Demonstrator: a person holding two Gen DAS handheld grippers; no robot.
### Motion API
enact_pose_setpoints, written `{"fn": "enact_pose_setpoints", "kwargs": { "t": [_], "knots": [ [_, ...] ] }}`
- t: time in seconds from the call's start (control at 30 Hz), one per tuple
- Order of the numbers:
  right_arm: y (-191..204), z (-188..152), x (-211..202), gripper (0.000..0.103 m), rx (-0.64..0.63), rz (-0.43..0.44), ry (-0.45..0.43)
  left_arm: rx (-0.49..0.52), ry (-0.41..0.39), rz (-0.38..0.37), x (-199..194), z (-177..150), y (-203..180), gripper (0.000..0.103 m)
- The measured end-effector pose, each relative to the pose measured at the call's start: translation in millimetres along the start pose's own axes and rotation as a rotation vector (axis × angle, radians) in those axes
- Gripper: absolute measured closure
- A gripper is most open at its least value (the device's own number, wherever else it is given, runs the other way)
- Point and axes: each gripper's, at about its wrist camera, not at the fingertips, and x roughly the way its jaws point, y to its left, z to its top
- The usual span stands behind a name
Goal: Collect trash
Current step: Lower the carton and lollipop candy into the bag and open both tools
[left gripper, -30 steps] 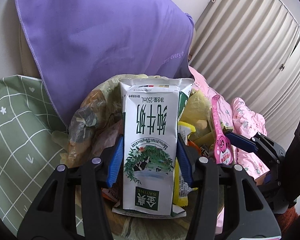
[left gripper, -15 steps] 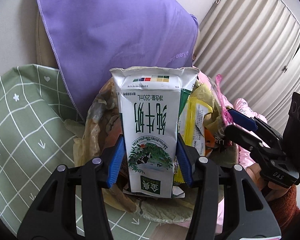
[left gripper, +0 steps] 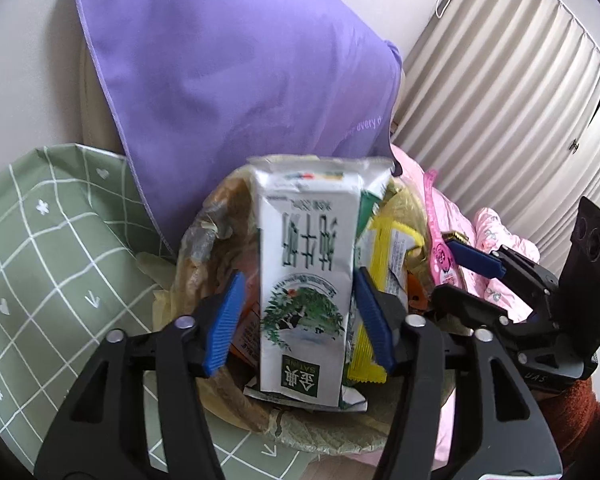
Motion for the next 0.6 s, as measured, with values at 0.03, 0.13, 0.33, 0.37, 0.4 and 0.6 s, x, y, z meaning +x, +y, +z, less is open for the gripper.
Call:
{"fn": "enact_pose_setpoints", "kwargs": {
  "t": [0.03, 0.13, 0.33, 0.37, 0.4, 0.6],
  "knots": [
    [0.1, 0.1, 1.8, 0.053, 0.0, 0.005, 0.006, -0.003, -0.013, 0.008, -4.7, -1.4, 2.0, 0.042],
    [-0.3, -0.3, 6.0, 0.053, -0.001, 0.002, 0.018, -0.051, -0.03, 0.022, -15.7, -3.2, 8.4, 0.039],
    [1.1, 0.1, 1.3, 0.053, 0.014, -0.01, 0.001, -0.041, -0.042, 0.069, -25.8, -5.5, 3.2, 0.037],
    [0.5, -0.3, 0.3, 0.053, 0.024, -0.009, -0.004, -0.031, -0.049, 0.078, -29.2, -7.3, 2.1, 0.037],
    [-0.9, -1.0, 0.0, 0.053, 0.042, -0.002, -0.009, -0.024, -0.056, 0.089, -31.3, -7.1, 0.1, 0.037],
    [2.6, -4.8, 3.8, 0.053, 0.094, 0.03, 0.022, 0.014, -0.112, 0.197, -57.4, -18.6, -14.6, 0.032]
  ]
}}
